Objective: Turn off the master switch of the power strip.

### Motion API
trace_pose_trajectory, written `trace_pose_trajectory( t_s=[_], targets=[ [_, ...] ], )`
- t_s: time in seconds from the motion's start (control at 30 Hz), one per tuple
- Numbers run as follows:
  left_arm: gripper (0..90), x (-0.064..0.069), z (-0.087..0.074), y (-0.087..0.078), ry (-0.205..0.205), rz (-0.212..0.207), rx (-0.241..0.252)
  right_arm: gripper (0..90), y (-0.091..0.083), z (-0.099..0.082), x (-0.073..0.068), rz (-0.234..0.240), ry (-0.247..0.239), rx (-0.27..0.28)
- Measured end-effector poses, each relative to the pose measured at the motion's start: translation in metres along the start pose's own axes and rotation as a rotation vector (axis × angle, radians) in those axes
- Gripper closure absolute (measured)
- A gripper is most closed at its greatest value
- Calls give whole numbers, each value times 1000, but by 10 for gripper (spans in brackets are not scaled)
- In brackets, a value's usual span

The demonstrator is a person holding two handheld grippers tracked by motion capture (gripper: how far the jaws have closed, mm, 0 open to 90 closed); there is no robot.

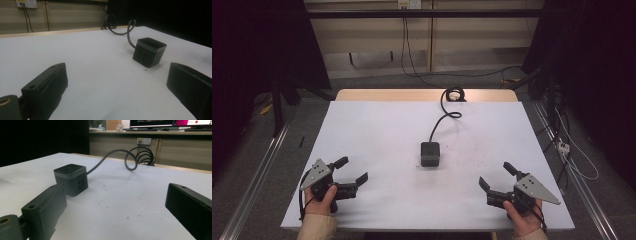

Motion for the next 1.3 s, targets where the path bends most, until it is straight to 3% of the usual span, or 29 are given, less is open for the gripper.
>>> trace_pose_trajectory(
  t_s=[0.2, 0.63, 1.3],
  targets=[
    [32, 1, 1, 2, -5, -4, 7, 39, 1, 0, -6, 31, -13, -4],
    [32, 13, 7, 15, -25, -36, 16, 40, 5, -2, -8, 46, -19, -11],
    [35, 30, 16, 43, 0, -70, -2, 44, 0, -3, -4, 45, -10, -20]
  ],
)
Point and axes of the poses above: each handheld gripper's, and its own axes: y roughly forward along the jaws, z roughly out of its top, x roughly to its right, the point moved 9 cm from there along y, roughly forward along the jaws, and after that the axes turned 3 degrees about x, right-handed, at the moved point
